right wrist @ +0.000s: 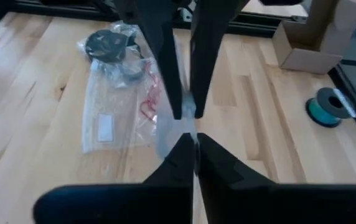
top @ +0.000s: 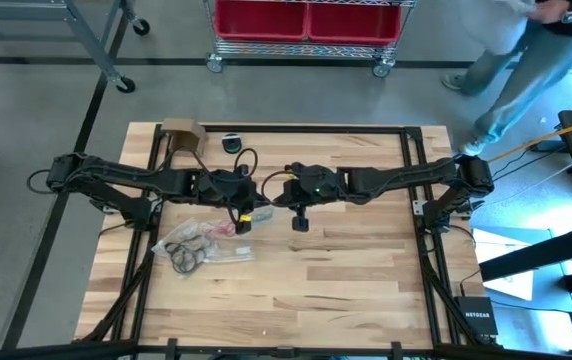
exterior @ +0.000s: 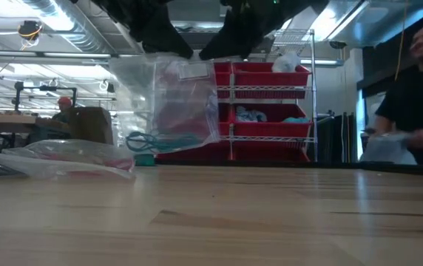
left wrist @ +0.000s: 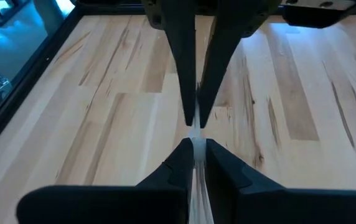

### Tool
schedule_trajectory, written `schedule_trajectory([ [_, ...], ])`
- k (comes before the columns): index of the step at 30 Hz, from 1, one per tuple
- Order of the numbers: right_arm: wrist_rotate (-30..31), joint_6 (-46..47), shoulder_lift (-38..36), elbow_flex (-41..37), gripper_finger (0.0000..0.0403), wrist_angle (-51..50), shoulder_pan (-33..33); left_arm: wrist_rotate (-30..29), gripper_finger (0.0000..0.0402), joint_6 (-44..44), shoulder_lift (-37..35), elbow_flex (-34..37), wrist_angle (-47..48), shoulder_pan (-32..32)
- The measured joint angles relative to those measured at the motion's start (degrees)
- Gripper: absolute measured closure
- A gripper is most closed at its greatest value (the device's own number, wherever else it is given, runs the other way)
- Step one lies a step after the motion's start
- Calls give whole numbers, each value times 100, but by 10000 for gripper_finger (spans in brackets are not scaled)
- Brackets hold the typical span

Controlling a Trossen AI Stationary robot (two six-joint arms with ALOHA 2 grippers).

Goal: Sort rubber bands
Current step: Close the transparent zip bag

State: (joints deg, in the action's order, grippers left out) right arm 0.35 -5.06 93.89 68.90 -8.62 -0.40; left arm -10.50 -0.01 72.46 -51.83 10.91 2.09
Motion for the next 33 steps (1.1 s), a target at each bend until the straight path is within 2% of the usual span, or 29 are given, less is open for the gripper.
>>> schedule_trajectory([
  [9, 290, -30, 0, 2, 401, -253, 3, -12, 376, -20, 5, -2, 228, 26],
  [25, 310, -39, 0, 2, 403, -541, 0, 2, 376, -280, -3, -13, 1685, 56],
  [33, 311, -38, 0, 2, 403, -639, -2, 2, 375, -361, -4, -2, 2721, 57],
])
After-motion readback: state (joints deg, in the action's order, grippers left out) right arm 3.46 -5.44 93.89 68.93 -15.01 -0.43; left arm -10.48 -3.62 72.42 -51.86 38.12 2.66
